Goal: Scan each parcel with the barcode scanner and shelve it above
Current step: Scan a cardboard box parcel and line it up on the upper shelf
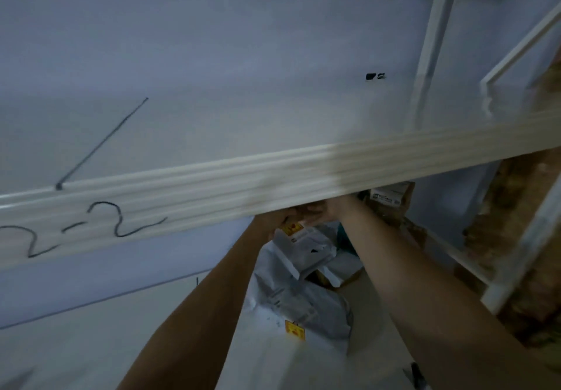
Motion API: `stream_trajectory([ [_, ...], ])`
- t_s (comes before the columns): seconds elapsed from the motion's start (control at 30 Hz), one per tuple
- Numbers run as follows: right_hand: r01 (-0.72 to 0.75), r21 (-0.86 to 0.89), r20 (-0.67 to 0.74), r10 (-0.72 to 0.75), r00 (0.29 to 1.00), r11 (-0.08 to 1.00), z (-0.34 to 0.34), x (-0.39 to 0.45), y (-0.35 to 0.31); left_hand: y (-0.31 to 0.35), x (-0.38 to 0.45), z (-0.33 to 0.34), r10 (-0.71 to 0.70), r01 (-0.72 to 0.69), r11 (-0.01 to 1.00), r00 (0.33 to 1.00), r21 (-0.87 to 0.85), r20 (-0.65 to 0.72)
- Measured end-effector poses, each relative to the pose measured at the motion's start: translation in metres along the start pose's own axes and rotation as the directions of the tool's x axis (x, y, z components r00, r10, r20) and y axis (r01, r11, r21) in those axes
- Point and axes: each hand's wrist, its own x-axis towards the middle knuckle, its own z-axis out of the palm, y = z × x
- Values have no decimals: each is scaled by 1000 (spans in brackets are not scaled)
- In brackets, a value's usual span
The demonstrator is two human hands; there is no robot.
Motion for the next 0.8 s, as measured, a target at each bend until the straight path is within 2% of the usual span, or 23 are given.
stream_trajectory([
  [0.1, -2, 47, 82, -2, 997, 999, 5, -16, 3, -2, -18, -20, -105, 89, 976, 992, 197, 68],
  [0.17, -15, 127, 139, -3, 990, 992, 15, -25, 12, 4, -36, -27, -81, 47, 954, 992, 295, 101],
  [0.23, -14, 109, 87, 4, 996, 994, 28, -31, 22, 10, -63, -27, 28, -89, 966, 969, 243, 244],
  [0.27, -6, 60, 69, 2, 998, 998, 34, -34, 29, 10, -76, -26, 70, -120, 980, 954, 156, 292],
  [0.3, 21, 15, 45, -21, 999, 1000, 40, -38, 38, 10, -90, -28, 81, -101, 993, 961, 65, 265],
  [0.4, 43, -2, 18, -43, 999, 999, 51, -50, 66, 11, -123, -36, 1, -1, 974, 1000, -227, -3],
  [0.47, 18, 49, 75, -22, 997, 999, 55, -60, 86, 6, -146, -47, -117, 95, 967, 990, -238, -80],
  [0.57, -10, 27, 188, 5, 982, 1000, 70, -80, 115, -12, -190, -65, -241, 226, 950, 970, -217, -42],
  [0.7, 9, 39, 326, -22, 945, 999, 96, -99, 161, -26, -248, -85, -255, 242, 960, 963, -138, -89],
  [0.8, 14, 15, 387, -19, 922, 1000, 122, -114, 193, -32, -292, -101, -274, 249, 954, 951, -169, -146],
])
